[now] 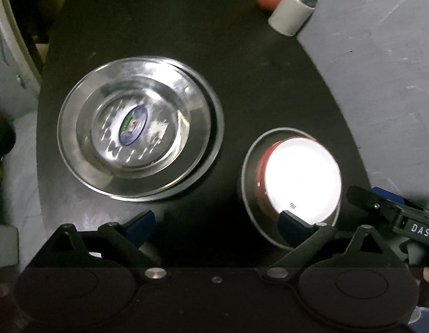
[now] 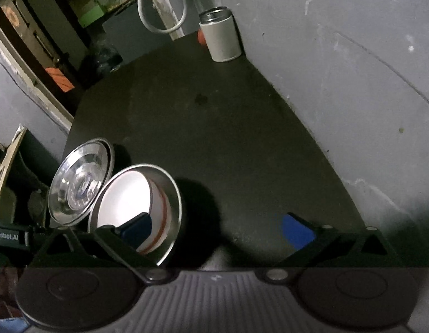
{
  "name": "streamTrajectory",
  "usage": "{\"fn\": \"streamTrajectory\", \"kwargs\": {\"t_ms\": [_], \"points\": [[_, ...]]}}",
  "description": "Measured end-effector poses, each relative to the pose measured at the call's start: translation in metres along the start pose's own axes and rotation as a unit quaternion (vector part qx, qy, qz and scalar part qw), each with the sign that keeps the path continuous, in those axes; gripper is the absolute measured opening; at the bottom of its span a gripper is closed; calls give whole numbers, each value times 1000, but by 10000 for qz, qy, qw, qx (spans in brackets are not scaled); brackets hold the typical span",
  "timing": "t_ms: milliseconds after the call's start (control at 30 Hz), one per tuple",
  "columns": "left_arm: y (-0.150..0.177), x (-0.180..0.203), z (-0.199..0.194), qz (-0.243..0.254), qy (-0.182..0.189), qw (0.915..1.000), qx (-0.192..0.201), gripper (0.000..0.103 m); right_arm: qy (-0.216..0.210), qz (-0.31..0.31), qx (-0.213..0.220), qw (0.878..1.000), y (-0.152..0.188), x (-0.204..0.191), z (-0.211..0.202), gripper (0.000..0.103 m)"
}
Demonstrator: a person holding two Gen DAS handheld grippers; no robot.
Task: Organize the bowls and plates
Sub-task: 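Grasp the rims of the steel bowl and nested white bowls with the left gripper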
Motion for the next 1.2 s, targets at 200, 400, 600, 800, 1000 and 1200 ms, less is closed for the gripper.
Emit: {"fn": "streamTrajectory", "kwargs": {"t_ms": [200,400,600,800,1000,1200], "points": [[2,-1,8,-14,-84,9998,-160,97,100,-30,-138,9999,1,-1,5,103],[4,-2,15,-62,-170,9995,-249,98,212,-77,-309,9993,0,1,9,103],[3,-2,19,-95,-183,9994,-286,100,234,-165,-477,9985,-1,0,17,103],[0,1,22,-53,-200,9993,-306,101,305,-331,-613,9971,-1,-3,23,103],[-1,5,25,22,-259,9991,-338,101,373,-484,-649,9960,-2,-3,27,103],[-4,11,29,168,-398,9984,-365,102,476,-684,-682,9942,-2,-4,30,103]]}}
Point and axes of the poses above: each gripper's, at about its wrist camera, not at the fingertips, and z roughly the way its jaws point, x to its right, y to its underside, the point moved 2 cm from there along z, roughly the way its jaws point, and after that the axes turned 14 degrees about -y, right-handed, at the moved point
